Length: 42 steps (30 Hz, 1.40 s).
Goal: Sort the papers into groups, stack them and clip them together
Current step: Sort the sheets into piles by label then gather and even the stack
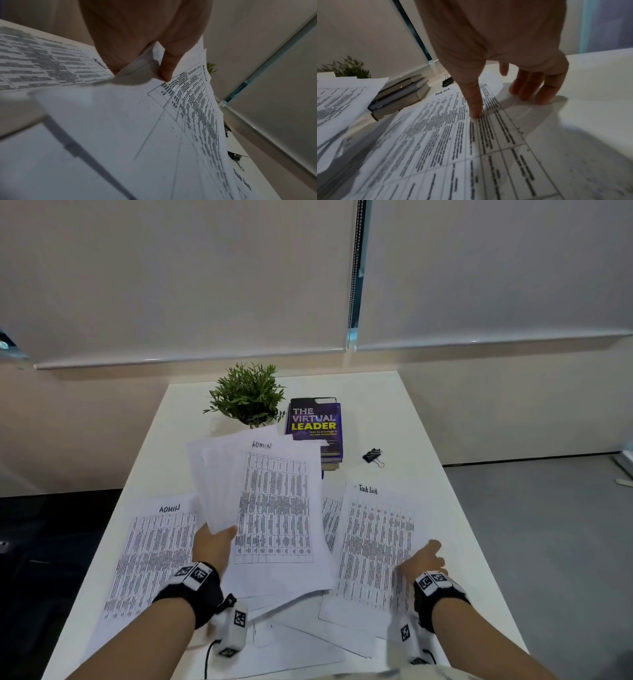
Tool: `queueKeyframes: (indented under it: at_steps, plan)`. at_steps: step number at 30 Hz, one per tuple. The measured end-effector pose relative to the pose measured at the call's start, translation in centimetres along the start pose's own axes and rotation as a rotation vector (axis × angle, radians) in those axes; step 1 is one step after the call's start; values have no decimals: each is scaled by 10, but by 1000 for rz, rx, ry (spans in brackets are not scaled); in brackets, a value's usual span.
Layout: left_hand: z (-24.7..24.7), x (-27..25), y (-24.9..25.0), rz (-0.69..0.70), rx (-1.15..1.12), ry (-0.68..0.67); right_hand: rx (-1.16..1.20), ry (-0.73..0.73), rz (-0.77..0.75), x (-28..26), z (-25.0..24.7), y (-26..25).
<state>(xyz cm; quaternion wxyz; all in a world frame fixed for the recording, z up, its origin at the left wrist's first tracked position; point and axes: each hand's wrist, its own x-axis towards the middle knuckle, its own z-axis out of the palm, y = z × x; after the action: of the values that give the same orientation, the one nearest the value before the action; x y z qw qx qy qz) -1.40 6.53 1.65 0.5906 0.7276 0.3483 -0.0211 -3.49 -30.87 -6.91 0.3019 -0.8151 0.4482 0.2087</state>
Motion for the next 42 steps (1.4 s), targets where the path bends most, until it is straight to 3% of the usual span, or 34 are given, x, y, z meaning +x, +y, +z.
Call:
queueKeyframes:
  at_steps: [6,13,20,27,36,42]
  plan:
    - [-6,4,-1,4,41,27,-103,32,56,1,2,-4]
    - [-2,1,6,25,88,-15,169,6,68,8,13,-8]
    - [-6,5,12,41,116,-11,-112,-35,-107,-7,0,-14]
    - [-19,14,12,49,93,-7,-267,-34,-239,-22,24,-29]
    - [-27,16,8,45,110,-43,-141,-115,-350,-34,45,-35]
    - [-32,22,9,31,111,-54,-8,27,-446,-38,53,-37]
